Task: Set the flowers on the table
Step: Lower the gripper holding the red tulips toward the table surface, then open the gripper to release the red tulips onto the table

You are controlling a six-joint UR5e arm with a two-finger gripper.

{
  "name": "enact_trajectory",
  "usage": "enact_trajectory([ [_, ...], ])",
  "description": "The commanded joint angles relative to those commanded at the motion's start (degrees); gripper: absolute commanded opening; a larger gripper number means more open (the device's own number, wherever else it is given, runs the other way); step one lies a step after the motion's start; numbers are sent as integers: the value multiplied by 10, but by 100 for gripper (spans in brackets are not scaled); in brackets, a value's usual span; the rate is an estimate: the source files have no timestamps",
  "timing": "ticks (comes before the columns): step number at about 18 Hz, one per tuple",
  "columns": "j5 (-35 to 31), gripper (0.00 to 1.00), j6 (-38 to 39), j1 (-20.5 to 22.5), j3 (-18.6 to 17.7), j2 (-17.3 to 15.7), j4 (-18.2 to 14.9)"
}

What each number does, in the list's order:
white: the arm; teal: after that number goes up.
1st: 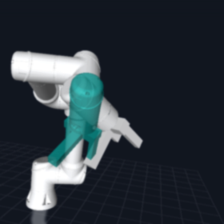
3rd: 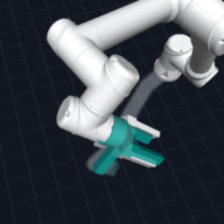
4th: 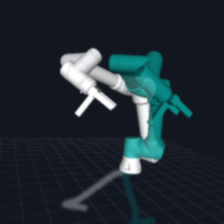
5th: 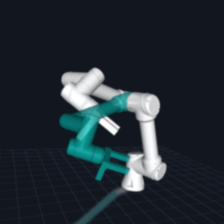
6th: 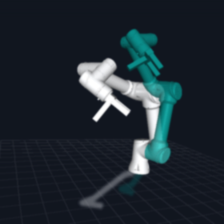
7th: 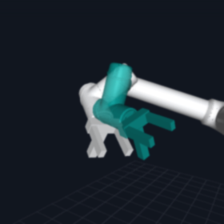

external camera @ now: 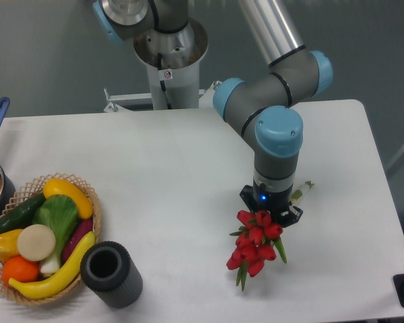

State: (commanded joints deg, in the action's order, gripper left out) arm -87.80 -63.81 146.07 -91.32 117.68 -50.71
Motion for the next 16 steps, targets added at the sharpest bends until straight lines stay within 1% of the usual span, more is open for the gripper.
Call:
enact_trajectory([
  [3,0,28,-1,-5,-4,9,12],
  [6,1,41,-1,-5,-6,11,14],
  [7,1,49,-1,-5,-7,13,14],
  [10,3,54,-1,-6,-7,15,14],
  [12,3,60,-3,-6,-7,15,14],
  [15,3,79,-5,-6,-7,14,15],
  [16,3,91,-4,-6,-7,12,16],
])
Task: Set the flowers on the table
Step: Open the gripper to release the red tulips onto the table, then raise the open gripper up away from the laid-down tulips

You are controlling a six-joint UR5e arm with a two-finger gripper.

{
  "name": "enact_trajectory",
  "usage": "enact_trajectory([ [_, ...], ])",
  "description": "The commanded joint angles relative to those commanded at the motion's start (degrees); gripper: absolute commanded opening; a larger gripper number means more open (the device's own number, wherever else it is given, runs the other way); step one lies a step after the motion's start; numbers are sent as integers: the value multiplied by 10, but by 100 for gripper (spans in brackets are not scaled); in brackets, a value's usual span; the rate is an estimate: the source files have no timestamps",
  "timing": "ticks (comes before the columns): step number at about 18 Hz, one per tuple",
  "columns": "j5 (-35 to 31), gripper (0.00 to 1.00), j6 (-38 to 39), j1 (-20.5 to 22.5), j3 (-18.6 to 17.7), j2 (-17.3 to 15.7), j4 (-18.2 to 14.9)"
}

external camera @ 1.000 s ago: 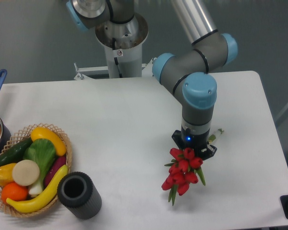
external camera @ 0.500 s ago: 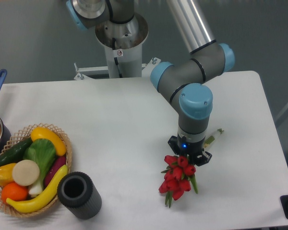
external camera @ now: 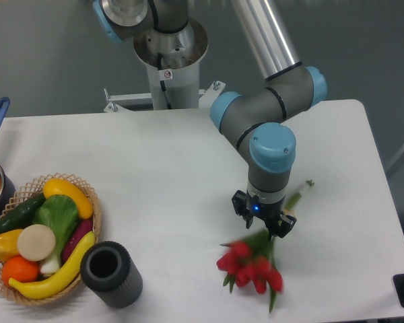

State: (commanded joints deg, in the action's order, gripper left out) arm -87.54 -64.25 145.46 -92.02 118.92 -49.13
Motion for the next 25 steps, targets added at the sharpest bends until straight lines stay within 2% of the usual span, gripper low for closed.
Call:
enact_trajectory([
  [1,0,99,3,0,0,-1,0],
  [6,0,100,4,1,-3,-7,-1],
  [11,-6,100,3,17,-7,-31,-1],
  [16,-67,100,-3,30,-6,-26,2],
  [20,-65,100,-15,56,-1,-17,7],
  [25,-64,100,-85,92,7,-4,16],
])
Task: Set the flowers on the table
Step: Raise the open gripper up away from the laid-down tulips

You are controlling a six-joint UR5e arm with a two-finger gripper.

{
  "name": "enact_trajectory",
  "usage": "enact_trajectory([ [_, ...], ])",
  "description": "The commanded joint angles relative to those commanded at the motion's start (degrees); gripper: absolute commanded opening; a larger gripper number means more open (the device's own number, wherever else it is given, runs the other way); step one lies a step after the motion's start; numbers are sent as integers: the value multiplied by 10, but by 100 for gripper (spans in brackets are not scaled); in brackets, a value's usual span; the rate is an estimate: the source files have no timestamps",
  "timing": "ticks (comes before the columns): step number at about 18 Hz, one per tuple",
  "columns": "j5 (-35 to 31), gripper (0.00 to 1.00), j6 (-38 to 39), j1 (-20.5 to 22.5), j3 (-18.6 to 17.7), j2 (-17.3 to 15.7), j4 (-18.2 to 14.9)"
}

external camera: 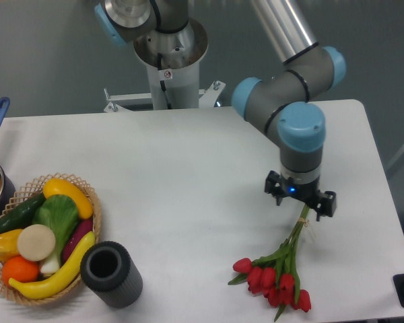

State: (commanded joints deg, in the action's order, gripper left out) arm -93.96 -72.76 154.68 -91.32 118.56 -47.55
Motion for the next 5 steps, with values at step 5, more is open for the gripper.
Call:
enact_trajectory([
  [5,6,100,-25,4,6,9,-1],
])
